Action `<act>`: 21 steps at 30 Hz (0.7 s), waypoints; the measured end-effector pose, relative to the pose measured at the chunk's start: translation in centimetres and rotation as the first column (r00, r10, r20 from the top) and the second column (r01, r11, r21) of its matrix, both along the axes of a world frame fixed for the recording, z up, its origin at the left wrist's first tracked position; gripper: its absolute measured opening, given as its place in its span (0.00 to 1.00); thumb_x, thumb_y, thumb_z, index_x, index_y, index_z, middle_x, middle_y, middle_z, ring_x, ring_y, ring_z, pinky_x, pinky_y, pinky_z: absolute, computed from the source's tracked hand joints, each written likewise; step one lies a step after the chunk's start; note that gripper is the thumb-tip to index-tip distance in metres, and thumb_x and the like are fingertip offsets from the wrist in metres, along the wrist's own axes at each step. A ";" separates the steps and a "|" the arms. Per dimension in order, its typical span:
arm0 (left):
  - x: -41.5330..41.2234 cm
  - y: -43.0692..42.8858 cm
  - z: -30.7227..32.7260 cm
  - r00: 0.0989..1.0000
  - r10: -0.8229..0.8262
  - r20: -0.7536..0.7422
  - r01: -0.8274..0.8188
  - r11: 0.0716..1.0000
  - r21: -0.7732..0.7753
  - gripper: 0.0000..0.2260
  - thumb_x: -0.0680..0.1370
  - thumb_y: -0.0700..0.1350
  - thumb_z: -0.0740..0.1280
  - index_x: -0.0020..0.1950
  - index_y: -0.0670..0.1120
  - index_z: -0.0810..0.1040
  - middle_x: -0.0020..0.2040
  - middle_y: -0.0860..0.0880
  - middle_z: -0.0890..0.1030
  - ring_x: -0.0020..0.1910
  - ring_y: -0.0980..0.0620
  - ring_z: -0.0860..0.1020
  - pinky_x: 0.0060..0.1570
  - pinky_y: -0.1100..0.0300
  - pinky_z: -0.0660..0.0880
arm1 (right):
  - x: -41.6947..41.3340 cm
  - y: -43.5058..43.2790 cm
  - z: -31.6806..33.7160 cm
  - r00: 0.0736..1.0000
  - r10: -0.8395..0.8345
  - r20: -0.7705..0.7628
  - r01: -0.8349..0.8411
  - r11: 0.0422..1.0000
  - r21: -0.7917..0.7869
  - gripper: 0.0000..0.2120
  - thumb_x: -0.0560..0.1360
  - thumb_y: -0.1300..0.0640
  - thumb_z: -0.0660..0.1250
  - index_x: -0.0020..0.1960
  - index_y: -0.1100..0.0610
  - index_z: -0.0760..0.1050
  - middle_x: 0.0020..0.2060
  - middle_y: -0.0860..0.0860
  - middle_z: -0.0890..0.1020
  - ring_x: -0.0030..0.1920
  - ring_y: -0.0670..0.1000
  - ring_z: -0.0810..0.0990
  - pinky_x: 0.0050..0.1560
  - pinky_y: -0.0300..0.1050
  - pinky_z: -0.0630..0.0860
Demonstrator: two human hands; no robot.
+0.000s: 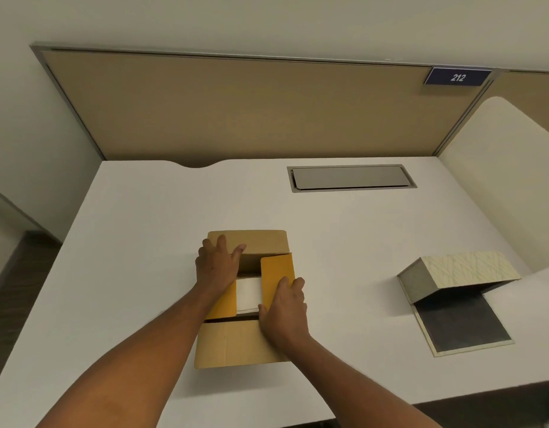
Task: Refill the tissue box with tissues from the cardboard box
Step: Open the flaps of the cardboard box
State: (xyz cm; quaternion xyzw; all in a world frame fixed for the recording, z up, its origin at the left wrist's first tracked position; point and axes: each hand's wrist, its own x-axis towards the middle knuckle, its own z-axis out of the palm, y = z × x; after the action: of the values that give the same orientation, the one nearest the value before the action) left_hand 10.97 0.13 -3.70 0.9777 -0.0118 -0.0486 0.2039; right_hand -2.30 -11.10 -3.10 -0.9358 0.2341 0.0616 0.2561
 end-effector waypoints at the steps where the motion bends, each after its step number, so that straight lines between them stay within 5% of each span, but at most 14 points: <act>1: 0.0 -0.1 -0.3 1.000 -0.017 -0.025 0.017 0.999 0.032 0.31 0.75 0.66 0.57 0.69 0.45 0.65 0.63 0.38 0.70 0.60 0.40 0.73 0.56 0.49 0.74 | 0.0 0.0 0.0 1.000 0.000 0.001 0.000 1.000 0.008 0.25 0.73 0.47 0.68 0.63 0.56 0.62 0.60 0.55 0.64 0.59 0.57 0.72 0.61 0.55 0.73; 5: 0.5 0.0 -1.0 0.983 -0.091 -0.158 0.111 0.986 0.125 0.42 0.67 0.71 0.63 0.72 0.48 0.59 0.68 0.37 0.63 0.67 0.38 0.65 0.66 0.45 0.67 | 0.0 0.1 0.1 1.000 -0.005 0.013 0.005 1.000 0.015 0.23 0.73 0.46 0.63 0.62 0.55 0.62 0.58 0.54 0.65 0.58 0.57 0.70 0.62 0.57 0.72; 9: 1.2 0.4 -0.6 0.948 -0.116 -0.296 0.151 0.984 0.099 0.48 0.64 0.64 0.73 0.76 0.50 0.52 0.74 0.36 0.55 0.74 0.33 0.54 0.72 0.41 0.57 | 0.0 0.1 0.6 0.999 0.004 0.034 -0.005 1.000 0.031 0.17 0.73 0.46 0.58 0.57 0.54 0.63 0.53 0.54 0.69 0.52 0.56 0.73 0.55 0.54 0.76; 15: 1.4 0.6 0.7 0.929 -0.050 -0.367 0.048 0.999 -0.013 0.43 0.69 0.50 0.74 0.76 0.49 0.51 0.72 0.39 0.60 0.70 0.34 0.62 0.65 0.43 0.69 | -0.3 -1.6 1.4 0.989 -0.001 0.148 -0.020 0.990 0.142 0.08 0.77 0.50 0.55 0.49 0.54 0.67 0.40 0.52 0.75 0.40 0.50 0.76 0.39 0.43 0.72; 21: 1.4 3.2 3.2 0.892 -0.155 -0.425 0.030 0.958 -0.284 0.35 0.74 0.43 0.69 0.77 0.47 0.55 0.74 0.43 0.62 0.69 0.41 0.66 0.57 0.52 0.72 | -0.6 -3.8 1.6 0.975 -0.154 0.162 0.096 0.943 0.318 0.10 0.80 0.54 0.50 0.53 0.55 0.69 0.39 0.51 0.79 0.38 0.52 0.78 0.38 0.49 0.75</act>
State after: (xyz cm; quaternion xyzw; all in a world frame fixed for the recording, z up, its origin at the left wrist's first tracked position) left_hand 12.36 3.32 -0.46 0.9021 -0.0185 -0.2775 0.3299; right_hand -2.91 -14.89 -1.46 -0.8693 0.2560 -0.0058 0.4228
